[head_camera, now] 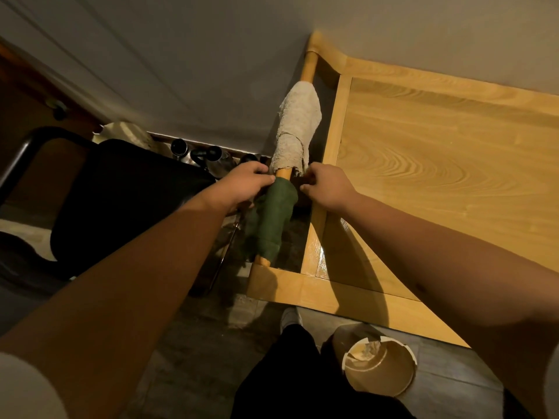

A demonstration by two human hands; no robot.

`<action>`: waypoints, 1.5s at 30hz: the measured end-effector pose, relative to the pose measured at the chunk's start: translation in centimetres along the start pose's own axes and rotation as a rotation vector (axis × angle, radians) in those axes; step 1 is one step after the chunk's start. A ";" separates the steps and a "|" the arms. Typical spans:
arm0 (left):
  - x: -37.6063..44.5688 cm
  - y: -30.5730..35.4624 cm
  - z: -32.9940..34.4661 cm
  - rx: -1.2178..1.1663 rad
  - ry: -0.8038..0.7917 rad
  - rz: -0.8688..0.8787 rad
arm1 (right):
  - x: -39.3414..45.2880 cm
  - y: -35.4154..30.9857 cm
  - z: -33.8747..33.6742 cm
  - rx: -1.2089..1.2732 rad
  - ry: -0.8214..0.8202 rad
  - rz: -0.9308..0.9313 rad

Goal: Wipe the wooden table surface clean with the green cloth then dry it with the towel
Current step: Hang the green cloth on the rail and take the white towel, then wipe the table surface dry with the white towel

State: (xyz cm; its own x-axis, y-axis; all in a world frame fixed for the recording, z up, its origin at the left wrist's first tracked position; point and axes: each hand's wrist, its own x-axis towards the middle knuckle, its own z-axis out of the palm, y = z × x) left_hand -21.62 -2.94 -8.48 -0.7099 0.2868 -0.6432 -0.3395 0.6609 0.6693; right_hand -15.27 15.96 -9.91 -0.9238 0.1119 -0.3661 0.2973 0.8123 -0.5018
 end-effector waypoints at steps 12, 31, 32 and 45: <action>0.8 0.9 1.8 0.269 -0.105 0.081 | 4.2 -1.8 0.3 -0.039 0.224 0.019; 2.3 6.5 0.9 0.851 0.446 0.511 | 2.4 -0.8 -7.5 -0.360 0.227 -0.281; 1.9 6.7 1.0 0.859 0.467 0.544 | 2.0 -0.8 -8.1 -0.384 0.230 -0.270; -5.0 13.8 2.1 0.926 0.332 0.769 | -7.8 2.4 -17.3 -0.510 0.273 -0.285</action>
State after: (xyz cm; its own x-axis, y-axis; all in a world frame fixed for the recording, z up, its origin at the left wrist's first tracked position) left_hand -21.39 6.20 3.18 -0.6987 0.7152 0.0134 0.6983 0.6779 0.2298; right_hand -11.52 26.90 5.33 -0.9977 -0.0613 -0.0277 -0.0586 0.9943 -0.0894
